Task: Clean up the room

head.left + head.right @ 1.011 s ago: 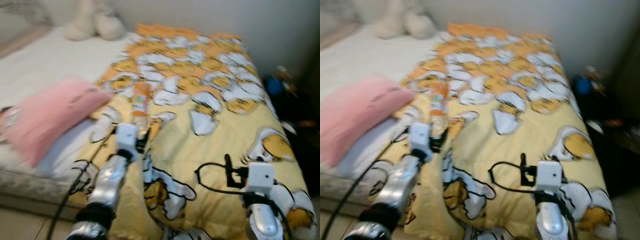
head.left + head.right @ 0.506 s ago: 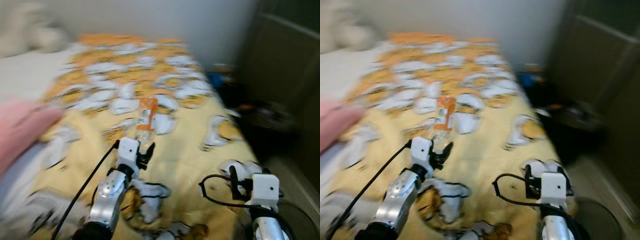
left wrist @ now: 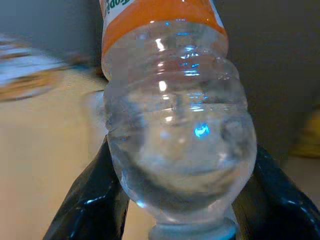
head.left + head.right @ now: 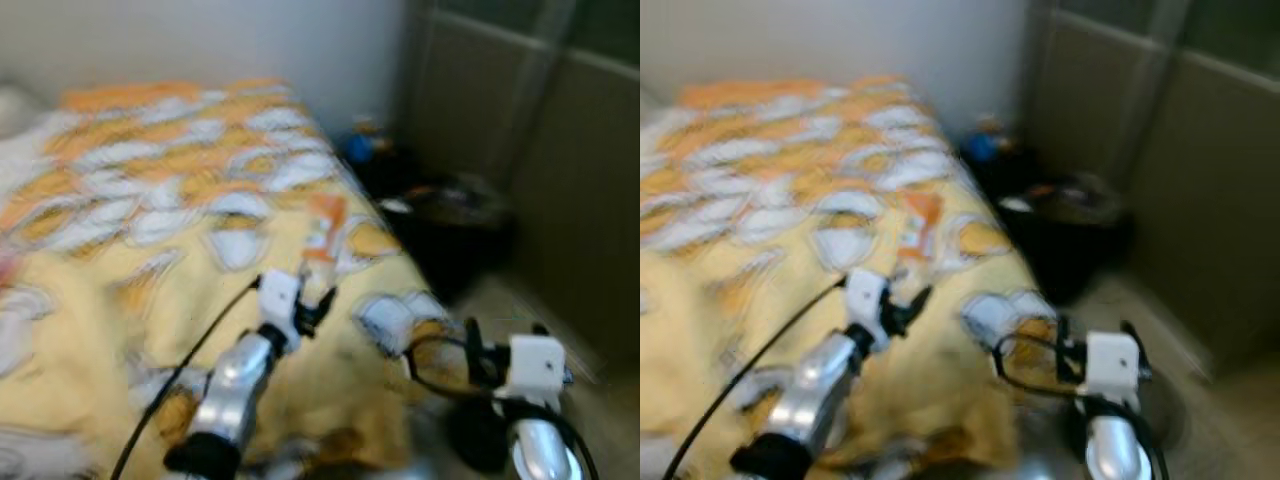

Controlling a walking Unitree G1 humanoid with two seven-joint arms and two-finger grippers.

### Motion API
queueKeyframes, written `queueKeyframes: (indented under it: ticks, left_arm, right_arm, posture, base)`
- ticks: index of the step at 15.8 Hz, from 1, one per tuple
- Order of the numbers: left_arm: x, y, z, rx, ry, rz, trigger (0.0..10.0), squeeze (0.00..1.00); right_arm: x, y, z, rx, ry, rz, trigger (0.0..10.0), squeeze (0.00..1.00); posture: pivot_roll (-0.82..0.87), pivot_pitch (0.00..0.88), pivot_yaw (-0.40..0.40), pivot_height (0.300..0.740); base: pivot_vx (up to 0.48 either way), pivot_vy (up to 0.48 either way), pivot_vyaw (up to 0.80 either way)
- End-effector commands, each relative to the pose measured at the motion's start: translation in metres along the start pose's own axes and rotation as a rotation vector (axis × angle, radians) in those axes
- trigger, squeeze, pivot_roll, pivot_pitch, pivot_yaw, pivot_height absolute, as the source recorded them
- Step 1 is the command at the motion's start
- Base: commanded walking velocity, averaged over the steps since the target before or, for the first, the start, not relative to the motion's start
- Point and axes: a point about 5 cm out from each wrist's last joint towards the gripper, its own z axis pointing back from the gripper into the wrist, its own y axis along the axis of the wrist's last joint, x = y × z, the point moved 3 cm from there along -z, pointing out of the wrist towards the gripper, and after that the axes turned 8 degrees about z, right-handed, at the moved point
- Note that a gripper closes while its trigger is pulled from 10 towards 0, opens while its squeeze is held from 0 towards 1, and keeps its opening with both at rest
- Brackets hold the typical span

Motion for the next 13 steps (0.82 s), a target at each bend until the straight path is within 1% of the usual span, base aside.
queueKeyframes:
  ticks: [1,2,3,4,5,7,8,10,11,12,13]
  left_arm:
    - [-0.007,0.008,-0.003,0.018,0.011,-0.015,10.0,0.0]
    - [-0.008,0.008,-0.004,0.014,0.02,-0.011,10.0,0.0]
    - [-0.009,0.003,-0.006,-0.026,0.048,-0.075,10.0,0.0]
    - [-0.006,0.0,-0.007,-0.036,0.022,-0.06,10.0,0.0]
    - [0.0,-0.001,-0.009,-0.033,-0.006,-0.045,10.0,0.0]
    - [0.004,-0.007,-0.011,-0.054,0.007,-0.025,10.0,0.0]
    - [0.005,-0.014,-0.013,-0.078,0.038,0.019,10.0,0.0]
    - [0.007,-0.021,-0.014,-0.106,0.055,0.076,10.0,0.0]
    - [0.017,-0.028,-0.016,-0.126,0.016,0.059,10.0,0.0]
    - [0.019,-0.03,-0.016,-0.135,0.011,0.06,10.0,0.0]
    - [0.016,-0.032,-0.017,-0.147,0.025,0.059,10.0,0.0]
  right_arm:
    - [-0.002,-0.001,0.003,-0.006,-0.01,-0.003,10.0,0.0]
    - [-0.001,-0.002,0.005,-0.012,-0.013,-0.001,10.0,0.0]
    - [-0.001,-0.004,0.007,-0.016,-0.015,0.006,10.0,0.0]
    - [-0.001,-0.006,0.009,-0.019,-0.009,0.004,10.0,0.0]
    - [-0.002,-0.008,0.011,-0.02,0.0,0.009,10.0,0.0]
    - [0.0,-0.011,0.012,-0.041,-0.015,-0.003,10.0,0.0]
    - [-0.003,-0.011,0.011,-0.046,0.004,-0.011,10.0,0.0]
    - [-0.005,-0.011,0.012,-0.047,0.015,-0.01,10.0,0.0]
    - [-0.005,-0.013,0.013,-0.052,0.018,-0.003,10.0,0.0]
    - [-0.005,-0.014,0.013,-0.052,0.02,-0.001,10.0,0.0]
    - [-0.004,-0.011,0.012,-0.038,0.029,0.019,10.0,0.0]
  posture:
    - [-0.05,0.0,0.069,0.74]
    - [-0.06,0.0,0.073,0.74]
    - [-0.06,0.0,0.075,0.74]
    - [-0.07,0.0,0.08,0.74]
    - [-0.08,0.0,0.084,0.74]
    - [-0.09,0.0,0.091,0.74]
    - [-0.1,0.0,0.091,0.74]
    - [-0.11,0.0,0.096,0.74]
    - [-0.11,0.0,0.096,0.74]
    - [-0.12,0.0,0.099,0.74]
    - [-0.13,0.0,0.101,0.74]
  base:
    - [0.0,0.0,-0.76]
    - [0.0,0.0,-0.76]
    - [0.0,0.0,-0.76]
    - [0.0,0.0,-0.77]
    - [0.0,0.0,0.0]
    - [0.401,0.0,0.0]
    - [0.454,0.0,0.0]
    - [0.458,0.0,0.0]
    - [0.458,0.0,0.0]
    - [0.458,0.0,0.0]
    - [0.458,0.0,0.0]
